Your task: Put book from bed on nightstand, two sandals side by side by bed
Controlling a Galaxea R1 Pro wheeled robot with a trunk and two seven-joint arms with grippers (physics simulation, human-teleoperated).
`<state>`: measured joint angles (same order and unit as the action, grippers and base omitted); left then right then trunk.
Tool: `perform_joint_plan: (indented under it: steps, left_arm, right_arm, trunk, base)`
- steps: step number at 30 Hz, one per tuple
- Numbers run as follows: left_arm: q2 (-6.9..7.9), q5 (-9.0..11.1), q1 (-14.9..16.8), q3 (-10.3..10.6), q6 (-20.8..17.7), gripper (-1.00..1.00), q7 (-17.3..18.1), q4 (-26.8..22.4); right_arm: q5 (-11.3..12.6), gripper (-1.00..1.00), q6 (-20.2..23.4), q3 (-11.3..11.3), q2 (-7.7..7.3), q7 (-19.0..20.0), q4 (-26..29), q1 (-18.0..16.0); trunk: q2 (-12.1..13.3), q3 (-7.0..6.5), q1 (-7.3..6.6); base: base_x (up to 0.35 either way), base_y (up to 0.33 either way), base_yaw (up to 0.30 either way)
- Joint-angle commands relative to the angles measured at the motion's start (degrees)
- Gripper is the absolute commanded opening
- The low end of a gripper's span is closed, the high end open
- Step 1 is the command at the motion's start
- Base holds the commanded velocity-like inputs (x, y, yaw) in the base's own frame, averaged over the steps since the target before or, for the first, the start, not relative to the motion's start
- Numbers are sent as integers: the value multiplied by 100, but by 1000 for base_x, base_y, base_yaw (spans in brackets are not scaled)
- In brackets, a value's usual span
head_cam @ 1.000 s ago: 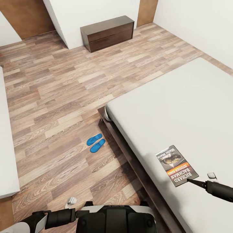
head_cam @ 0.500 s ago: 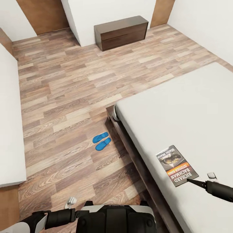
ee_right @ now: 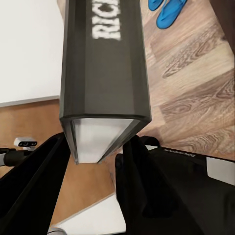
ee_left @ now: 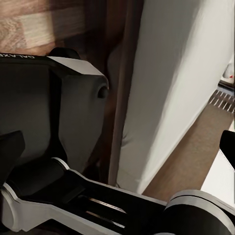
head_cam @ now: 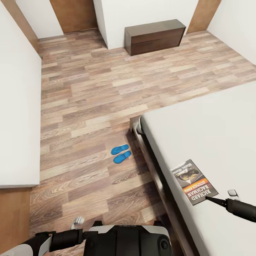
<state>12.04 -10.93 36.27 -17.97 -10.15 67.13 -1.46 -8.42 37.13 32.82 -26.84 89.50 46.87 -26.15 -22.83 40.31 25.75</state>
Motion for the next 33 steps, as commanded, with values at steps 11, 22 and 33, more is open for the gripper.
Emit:
perform_joint_plan:
  steps: [11,22,33]
  left_arm:
    - [0,-49,3,-49,-58,100,20,-3]
    - [0,-48,3,-49,-58,100,20,-3]
    - [0,-49,3,-49,-49,100,28,-3]
  right_arm:
    - [-54,-100,57,23,4,50,7,-4]
    - [-54,-100,57,23,4,50,6,-4]
    - [-54,-100,57,23,4,50,6,-4]
  trunk:
    - [-9,6,3]
    - [-9,6,3]
    - [-9,6,3]
  base:
    - [0,0,284]
    - [0,0,284]
    - [0,0,284]
